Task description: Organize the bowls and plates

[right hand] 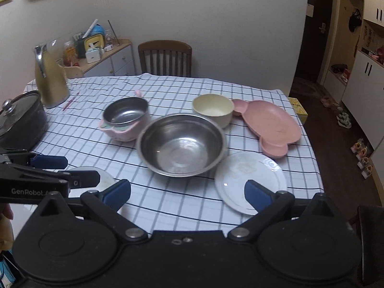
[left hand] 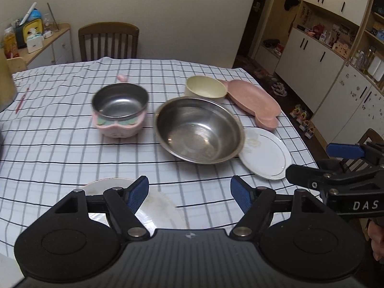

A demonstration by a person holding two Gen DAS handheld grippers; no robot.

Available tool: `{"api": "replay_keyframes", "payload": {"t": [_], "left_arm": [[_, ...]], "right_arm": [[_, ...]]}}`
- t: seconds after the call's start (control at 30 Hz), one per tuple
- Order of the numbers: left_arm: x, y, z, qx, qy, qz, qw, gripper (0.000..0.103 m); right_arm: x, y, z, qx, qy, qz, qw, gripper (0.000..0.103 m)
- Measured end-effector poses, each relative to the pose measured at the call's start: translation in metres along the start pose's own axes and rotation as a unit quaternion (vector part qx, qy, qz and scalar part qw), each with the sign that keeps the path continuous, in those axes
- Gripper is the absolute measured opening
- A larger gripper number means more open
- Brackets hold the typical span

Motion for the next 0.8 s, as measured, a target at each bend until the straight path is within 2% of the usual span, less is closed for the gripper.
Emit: {"api": "replay_keyframes", "payload": {"t": [0.13, 0.43, 0.8], "left_arm": [[-0.031, 0.005, -0.020, 0.010, -0.002, -0.005, 0.9999, 0.075], [-0.074, 0.013, -0.080, 0.049, -0.020, 0.033, 0.9981, 0.075], [-0.105, 0.021, -0.154, 0.077, -0.058, 0.044, 0.9943, 0.074]], "right_arm": [[-0.031, 0.005, -0.008, 0.007, -0.002, 0.003, 1.000, 0.101], [-0.101, 0.020, -0.044, 0.041, -0.020, 0.016, 0.999, 0.099], [-0.157, 0.037, -0.110, 0.102, -0.049, 0.044, 0.993, 0.091]]}}
Point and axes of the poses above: each gripper's, at about its wrist camera, not at the fingertips, and z roughly against the way its jaws point, x to its left, y to its underside, the point moved 5 cm from there along -z, roughly the way its jaws point, and after that the axes turned 14 degrees about z, right-handed, at the moved point
